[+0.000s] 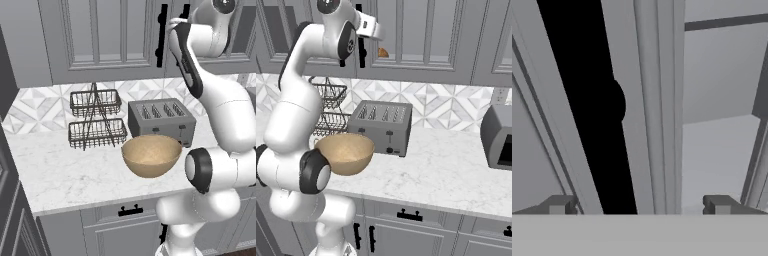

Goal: Open the cabinet, pick up the bread from the cabinet and place it in the basket. Then move the basket to the dining counter.

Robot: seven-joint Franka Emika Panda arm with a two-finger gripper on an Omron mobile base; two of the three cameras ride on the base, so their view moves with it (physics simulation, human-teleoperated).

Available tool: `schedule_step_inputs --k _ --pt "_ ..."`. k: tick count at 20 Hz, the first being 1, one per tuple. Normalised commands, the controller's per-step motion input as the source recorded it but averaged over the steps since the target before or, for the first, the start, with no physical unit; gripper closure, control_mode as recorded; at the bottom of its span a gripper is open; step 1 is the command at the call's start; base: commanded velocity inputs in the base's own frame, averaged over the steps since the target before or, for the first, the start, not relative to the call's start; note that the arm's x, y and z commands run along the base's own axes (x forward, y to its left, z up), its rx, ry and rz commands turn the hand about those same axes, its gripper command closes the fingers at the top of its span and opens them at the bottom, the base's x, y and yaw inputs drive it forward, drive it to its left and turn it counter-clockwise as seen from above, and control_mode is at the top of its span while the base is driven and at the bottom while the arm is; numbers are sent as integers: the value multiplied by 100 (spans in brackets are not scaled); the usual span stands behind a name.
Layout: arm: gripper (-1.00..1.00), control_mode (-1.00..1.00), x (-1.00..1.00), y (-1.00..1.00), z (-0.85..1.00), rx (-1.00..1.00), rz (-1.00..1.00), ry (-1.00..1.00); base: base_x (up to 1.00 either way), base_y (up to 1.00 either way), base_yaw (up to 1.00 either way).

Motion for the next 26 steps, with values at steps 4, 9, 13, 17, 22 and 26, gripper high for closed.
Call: schedule_step_inputs --k 4,9,13,17,22,26 --pt "-100 -100 48 9 -3 0 0 -2 0 0 0" --pt "-100 -100 41 20 0 0 0 0 0 0 0" --pt "-100 -100 47 10 -8 0 0 -3 0 0 0" --pt "100 -100 23 26 -3 0 0 -2 0 0 0" --pt "100 -100 14 37 -1 0 0 0 0 0 0" --pt "100 -100 3 25 0 0 0 0 0 0 0"
